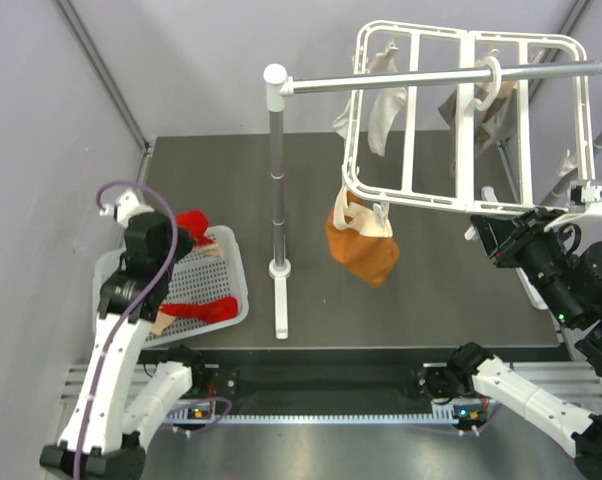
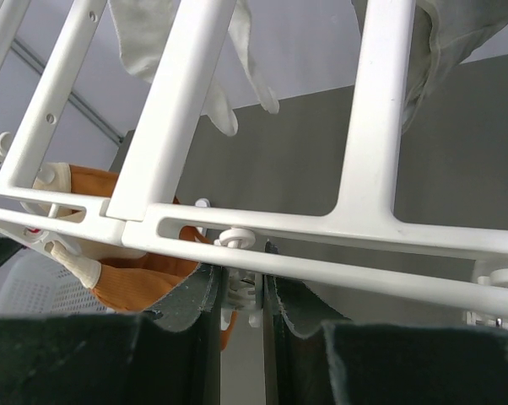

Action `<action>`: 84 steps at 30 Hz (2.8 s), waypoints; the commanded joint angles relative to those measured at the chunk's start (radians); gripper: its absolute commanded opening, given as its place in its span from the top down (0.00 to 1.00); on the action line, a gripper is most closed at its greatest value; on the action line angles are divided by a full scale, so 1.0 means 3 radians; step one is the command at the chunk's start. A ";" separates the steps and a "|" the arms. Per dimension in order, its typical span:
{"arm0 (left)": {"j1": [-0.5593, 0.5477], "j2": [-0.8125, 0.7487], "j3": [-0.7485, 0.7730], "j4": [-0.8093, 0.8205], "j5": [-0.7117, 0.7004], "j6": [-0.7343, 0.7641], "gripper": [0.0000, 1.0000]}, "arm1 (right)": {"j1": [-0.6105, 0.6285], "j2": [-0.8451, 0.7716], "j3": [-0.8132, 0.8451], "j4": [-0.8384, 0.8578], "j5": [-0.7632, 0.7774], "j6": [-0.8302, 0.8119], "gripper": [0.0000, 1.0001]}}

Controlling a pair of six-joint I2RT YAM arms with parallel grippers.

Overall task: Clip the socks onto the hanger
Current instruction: Clamp the sock onto the hanger.

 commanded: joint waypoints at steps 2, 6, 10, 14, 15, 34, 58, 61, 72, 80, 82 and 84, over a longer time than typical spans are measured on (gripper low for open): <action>0.0018 -0.0632 -0.0297 -0.0644 -0.0431 -0.0657 1.00 | 0.0039 0.0008 -0.0040 -0.0048 -0.0028 -0.0043 1.00; 0.0018 -0.1103 -0.0329 -0.1017 -0.0539 -0.0888 0.25 | 0.0039 -0.0008 -0.0024 -0.0053 -0.0013 -0.0078 1.00; 0.0018 -0.1145 -0.0109 -0.1156 -0.0493 -0.0812 0.01 | 0.0039 -0.0008 -0.0024 -0.0043 -0.0013 -0.0084 1.00; 0.0018 -0.0911 -0.0052 -0.0784 -0.0324 -0.0342 0.07 | 0.0034 -0.0003 -0.0040 -0.0028 -0.0064 -0.0068 1.00; 0.0018 -0.0798 -0.0032 -0.0813 -0.0314 -0.0341 0.08 | 0.0039 -0.0013 -0.0034 -0.0028 -0.0069 -0.0073 1.00; 0.0024 0.0778 -0.1069 -0.0701 -0.0237 -0.1977 0.35 | 0.0039 -0.0089 -0.0029 -0.0064 -0.0090 -0.0033 1.00; 0.0126 0.0463 -0.1065 -0.0634 -0.0416 -0.1722 1.00 | 0.0044 -0.0033 -0.0040 -0.0074 -0.0125 -0.0012 1.00; 0.0126 0.0094 -0.0799 -0.0726 -0.0457 -0.1426 1.00 | 0.0039 -0.0028 -0.0055 -0.0064 -0.0115 -0.0012 1.00; 0.0126 -0.1073 -0.0952 0.1321 0.2415 -0.0658 1.00 | 0.0039 -0.0033 -0.0106 -0.0074 -0.0146 -0.0002 1.00; 0.0111 -0.0905 -0.1207 0.3274 0.4108 -0.1653 1.00 | 0.0039 -0.0008 -0.0132 -0.0023 -0.0197 -0.0012 1.00; 0.0039 -0.0843 -0.1218 0.3669 0.4217 -0.1904 1.00 | 0.0039 -0.0008 -0.0137 -0.0007 -0.0197 -0.0017 1.00; -0.0124 -0.0833 -0.1137 0.3676 0.4059 -0.1890 1.00 | 0.0039 -0.0003 -0.0152 0.0013 -0.0212 -0.0017 1.00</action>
